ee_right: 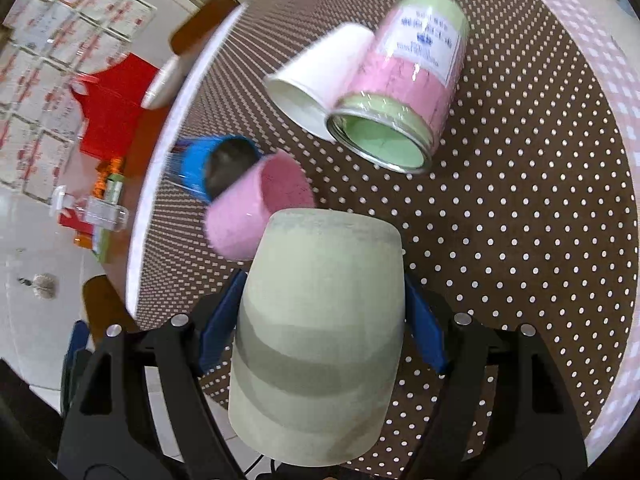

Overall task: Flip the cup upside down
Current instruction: 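Lift and turn the pale green cup mouth-down with the right tool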

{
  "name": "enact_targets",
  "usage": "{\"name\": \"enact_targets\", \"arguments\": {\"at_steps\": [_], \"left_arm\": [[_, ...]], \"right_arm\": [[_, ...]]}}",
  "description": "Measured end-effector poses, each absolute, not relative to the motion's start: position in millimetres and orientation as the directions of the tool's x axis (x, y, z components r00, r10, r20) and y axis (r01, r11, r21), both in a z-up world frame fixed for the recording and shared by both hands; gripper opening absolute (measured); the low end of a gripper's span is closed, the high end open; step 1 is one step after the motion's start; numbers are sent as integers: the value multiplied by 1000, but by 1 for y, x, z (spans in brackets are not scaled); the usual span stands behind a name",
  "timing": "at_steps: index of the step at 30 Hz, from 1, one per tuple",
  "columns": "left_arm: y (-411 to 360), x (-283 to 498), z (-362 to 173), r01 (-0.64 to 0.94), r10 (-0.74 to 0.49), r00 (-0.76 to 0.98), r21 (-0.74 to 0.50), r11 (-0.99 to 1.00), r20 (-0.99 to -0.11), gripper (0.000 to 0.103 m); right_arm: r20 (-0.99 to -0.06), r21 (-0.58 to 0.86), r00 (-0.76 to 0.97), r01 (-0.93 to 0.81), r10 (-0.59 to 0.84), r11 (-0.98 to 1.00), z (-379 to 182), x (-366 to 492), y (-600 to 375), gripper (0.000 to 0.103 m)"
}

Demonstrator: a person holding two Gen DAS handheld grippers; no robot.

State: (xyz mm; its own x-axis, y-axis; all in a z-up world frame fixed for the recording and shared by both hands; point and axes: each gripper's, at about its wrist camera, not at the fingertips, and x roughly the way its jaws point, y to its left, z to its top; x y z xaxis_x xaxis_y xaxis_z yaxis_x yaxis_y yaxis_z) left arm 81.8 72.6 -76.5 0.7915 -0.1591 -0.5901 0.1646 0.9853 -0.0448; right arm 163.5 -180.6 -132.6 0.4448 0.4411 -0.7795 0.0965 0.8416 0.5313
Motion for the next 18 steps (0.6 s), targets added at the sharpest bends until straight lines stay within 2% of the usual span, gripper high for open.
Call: {"name": "enact_targets", "arguments": {"at_steps": [4,9,18], "left_arm": [[70,81,-74,165,-156,794,-38,986,-587,76],[65,79,-71,163,-148,799,-28,986,-582,76],[55,77,-74,175,-152,798,-18,984,-584,76]], "right_arm": [[-708,537,562,35,428,843,-115,143,-187,74],[-606,477,721,-9,337,879,-97,123,-189,75],[-447,232,892,41,69,972,-102,110,-160,75]]}}
